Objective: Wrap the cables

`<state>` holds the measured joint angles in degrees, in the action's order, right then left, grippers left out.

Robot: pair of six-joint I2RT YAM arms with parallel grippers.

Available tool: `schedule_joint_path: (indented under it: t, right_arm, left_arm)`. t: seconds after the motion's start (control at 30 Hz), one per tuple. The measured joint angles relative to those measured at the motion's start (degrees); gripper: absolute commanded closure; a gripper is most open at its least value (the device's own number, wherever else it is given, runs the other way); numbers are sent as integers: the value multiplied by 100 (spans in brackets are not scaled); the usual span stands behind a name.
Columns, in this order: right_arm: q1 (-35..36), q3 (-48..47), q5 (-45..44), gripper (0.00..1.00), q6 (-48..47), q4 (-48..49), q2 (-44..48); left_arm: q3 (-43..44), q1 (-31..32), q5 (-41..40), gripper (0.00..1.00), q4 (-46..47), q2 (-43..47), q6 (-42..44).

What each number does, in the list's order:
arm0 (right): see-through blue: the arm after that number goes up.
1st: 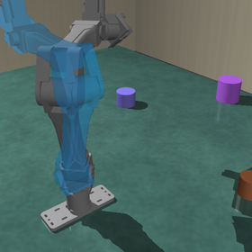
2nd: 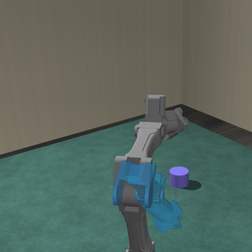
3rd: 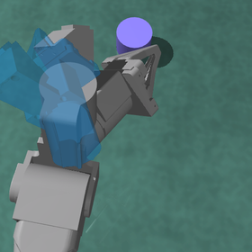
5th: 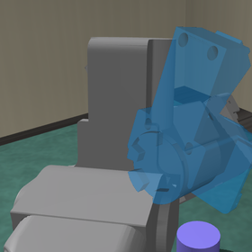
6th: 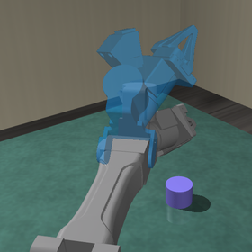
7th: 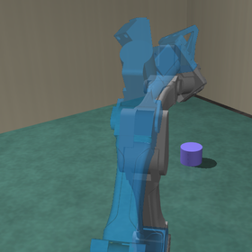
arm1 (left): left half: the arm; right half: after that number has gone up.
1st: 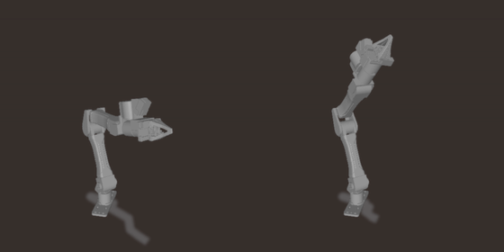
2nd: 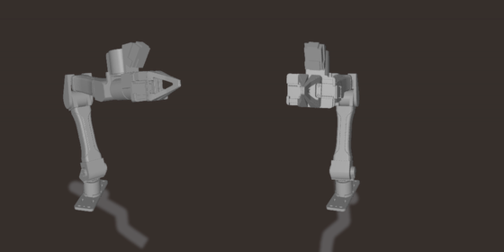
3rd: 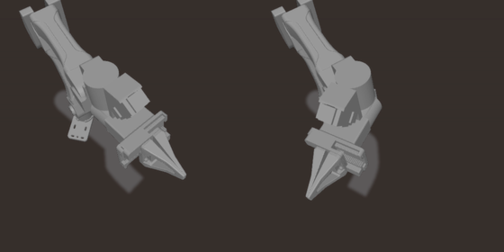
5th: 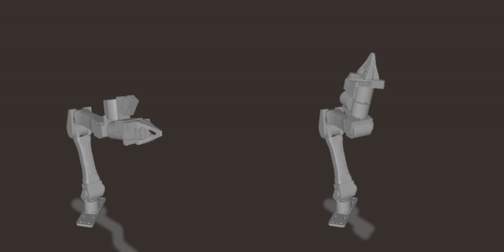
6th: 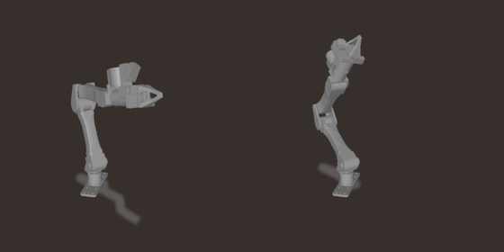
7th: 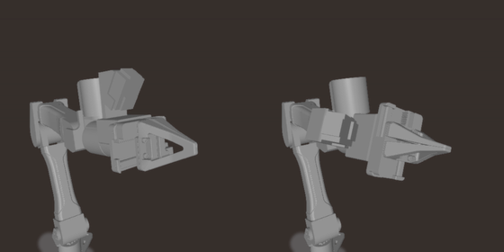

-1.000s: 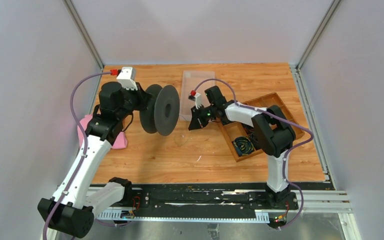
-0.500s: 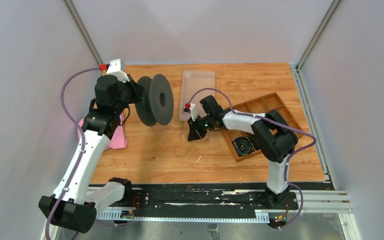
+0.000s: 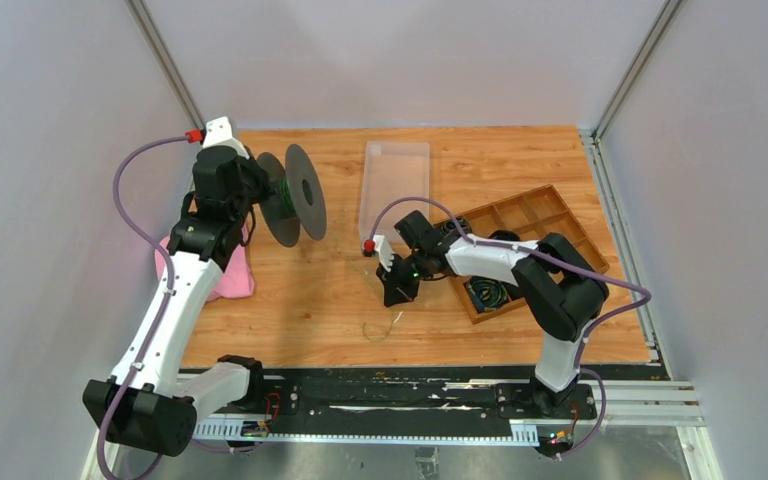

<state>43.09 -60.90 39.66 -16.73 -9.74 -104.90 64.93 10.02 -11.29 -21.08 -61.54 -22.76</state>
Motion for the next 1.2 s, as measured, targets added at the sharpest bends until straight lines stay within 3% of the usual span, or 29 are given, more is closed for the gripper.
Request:
schedule_joint_path:
  t: [0.63, 1.2]
  right_arm:
    - [1294, 118, -372, 99, -1034, -986, 1401]
    - [1543, -2586, -79, 99, -1233, -2752, 1410]
  left_arm:
    - [-85, -4, -684, 100, 179, -293, 339]
    - [-623, 37, -938, 100, 1086, -291, 1019]
